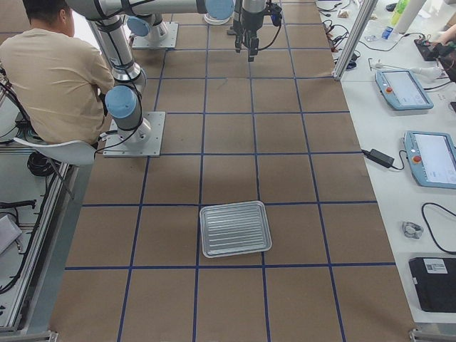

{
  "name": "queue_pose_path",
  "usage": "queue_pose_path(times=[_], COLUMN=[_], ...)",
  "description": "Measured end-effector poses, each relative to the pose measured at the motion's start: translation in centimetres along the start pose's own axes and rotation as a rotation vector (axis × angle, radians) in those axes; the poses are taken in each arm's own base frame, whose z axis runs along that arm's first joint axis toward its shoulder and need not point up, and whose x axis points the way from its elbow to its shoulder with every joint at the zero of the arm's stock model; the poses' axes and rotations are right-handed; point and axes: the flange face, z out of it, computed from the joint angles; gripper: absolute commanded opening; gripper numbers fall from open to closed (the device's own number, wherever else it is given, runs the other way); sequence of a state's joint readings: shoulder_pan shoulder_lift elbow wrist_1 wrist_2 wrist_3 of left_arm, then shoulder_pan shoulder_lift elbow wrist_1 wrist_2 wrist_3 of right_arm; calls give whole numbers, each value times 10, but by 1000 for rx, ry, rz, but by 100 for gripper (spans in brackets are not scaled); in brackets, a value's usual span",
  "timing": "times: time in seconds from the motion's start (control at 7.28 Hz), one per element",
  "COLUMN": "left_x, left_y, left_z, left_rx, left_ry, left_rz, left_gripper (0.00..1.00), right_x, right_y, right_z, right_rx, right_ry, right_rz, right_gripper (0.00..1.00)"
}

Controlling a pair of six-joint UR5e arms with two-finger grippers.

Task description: Place bearing gear from tray to pile

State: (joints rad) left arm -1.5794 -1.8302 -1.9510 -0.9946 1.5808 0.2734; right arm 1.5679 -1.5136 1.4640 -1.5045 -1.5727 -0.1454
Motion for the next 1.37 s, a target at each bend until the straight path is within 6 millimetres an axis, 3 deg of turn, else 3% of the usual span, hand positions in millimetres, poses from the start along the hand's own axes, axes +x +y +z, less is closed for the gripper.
queue_pose_path(times=[0.27, 0.41, 0.55, 0.82, 1.24, 1.37], left_x=[-100, -139, -166, -184, -189, -190], left_y=[11, 16, 20, 22, 21, 21], left_z=[0, 4, 11, 24, 38, 41], left_rx=[-23, -28, -30, -32, -48, -52], left_ry=[-36, -41, -41, -38, -26, -25], left_rz=[59, 67, 62, 49, 45, 45], left_gripper=[0, 0, 0, 0, 0, 22], right_x=[-10, -11, -11, -6, -5, -5], right_y=[1, 1, 2, 5, 10, 9], right_z=[2, 1, 2, 3, 0, -1], right_rx=[-6, -7, -8, -29, -49, -44], right_ry=[19, 24, 27, 78, 102, 102], right_rz=[-21, -24, -26, -41, -49, -48], right_gripper=[100, 100, 100, 100, 100, 100])
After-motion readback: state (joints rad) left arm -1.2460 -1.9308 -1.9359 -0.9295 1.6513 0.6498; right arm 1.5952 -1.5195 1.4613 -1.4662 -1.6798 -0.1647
